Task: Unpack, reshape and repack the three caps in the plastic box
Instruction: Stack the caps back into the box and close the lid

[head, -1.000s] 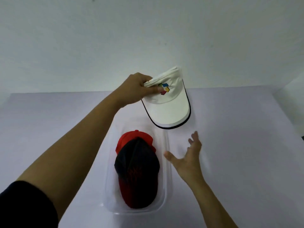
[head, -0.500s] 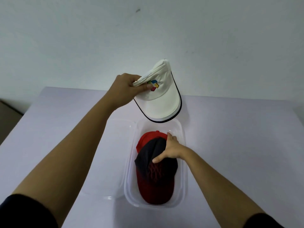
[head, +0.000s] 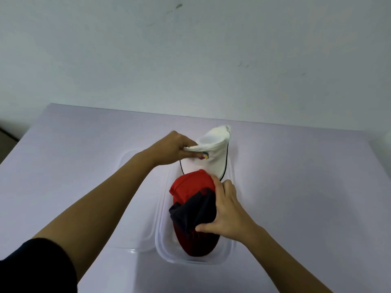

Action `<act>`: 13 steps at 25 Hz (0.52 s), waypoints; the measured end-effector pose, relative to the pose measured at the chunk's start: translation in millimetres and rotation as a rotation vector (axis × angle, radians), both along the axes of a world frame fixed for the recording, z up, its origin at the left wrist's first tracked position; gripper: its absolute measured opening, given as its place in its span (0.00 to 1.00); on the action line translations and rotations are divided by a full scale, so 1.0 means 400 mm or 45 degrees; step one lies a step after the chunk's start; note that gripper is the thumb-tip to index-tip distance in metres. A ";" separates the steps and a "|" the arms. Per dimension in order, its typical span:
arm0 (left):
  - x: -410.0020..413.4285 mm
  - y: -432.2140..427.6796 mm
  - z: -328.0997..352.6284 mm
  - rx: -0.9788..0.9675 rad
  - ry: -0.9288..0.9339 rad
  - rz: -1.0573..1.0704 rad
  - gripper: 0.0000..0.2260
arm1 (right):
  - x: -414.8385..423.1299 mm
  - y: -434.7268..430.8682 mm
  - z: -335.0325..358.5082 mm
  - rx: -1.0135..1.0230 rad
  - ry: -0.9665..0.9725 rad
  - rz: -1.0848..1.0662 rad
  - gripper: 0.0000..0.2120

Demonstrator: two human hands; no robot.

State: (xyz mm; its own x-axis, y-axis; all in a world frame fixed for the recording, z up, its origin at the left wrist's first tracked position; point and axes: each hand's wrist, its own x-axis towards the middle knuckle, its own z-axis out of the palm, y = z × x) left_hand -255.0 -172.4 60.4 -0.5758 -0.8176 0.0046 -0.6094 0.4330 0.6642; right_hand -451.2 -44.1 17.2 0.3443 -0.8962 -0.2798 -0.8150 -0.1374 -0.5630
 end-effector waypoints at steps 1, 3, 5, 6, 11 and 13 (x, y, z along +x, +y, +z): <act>-0.008 -0.001 -0.013 0.136 -0.017 -0.018 0.07 | -0.002 0.007 0.000 -0.009 0.014 -0.001 0.60; -0.022 -0.010 -0.040 0.360 -0.049 -0.006 0.04 | -0.002 0.013 0.000 -0.009 0.026 0.007 0.60; -0.037 -0.023 -0.065 0.509 -0.097 0.027 0.10 | -0.003 0.010 -0.001 0.010 0.020 0.012 0.60; -0.044 -0.030 -0.079 0.570 -0.125 0.038 0.11 | -0.003 0.006 -0.003 0.022 0.018 0.011 0.61; -0.059 -0.051 -0.149 0.721 -0.220 0.060 0.11 | -0.023 -0.031 -0.025 0.250 -0.027 0.020 0.63; -0.055 -0.058 -0.165 0.722 -0.279 0.066 0.11 | -0.054 -0.073 -0.030 0.402 -0.237 -0.046 0.58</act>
State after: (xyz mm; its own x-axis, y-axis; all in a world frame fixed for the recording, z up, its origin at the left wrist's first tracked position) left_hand -276.9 -195.8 -5.7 -0.4738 -0.6848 -0.5537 -0.7688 0.0150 0.6393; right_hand -472.8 -73.2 5.2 0.3851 -0.7882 -0.4801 -0.6959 0.0937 -0.7120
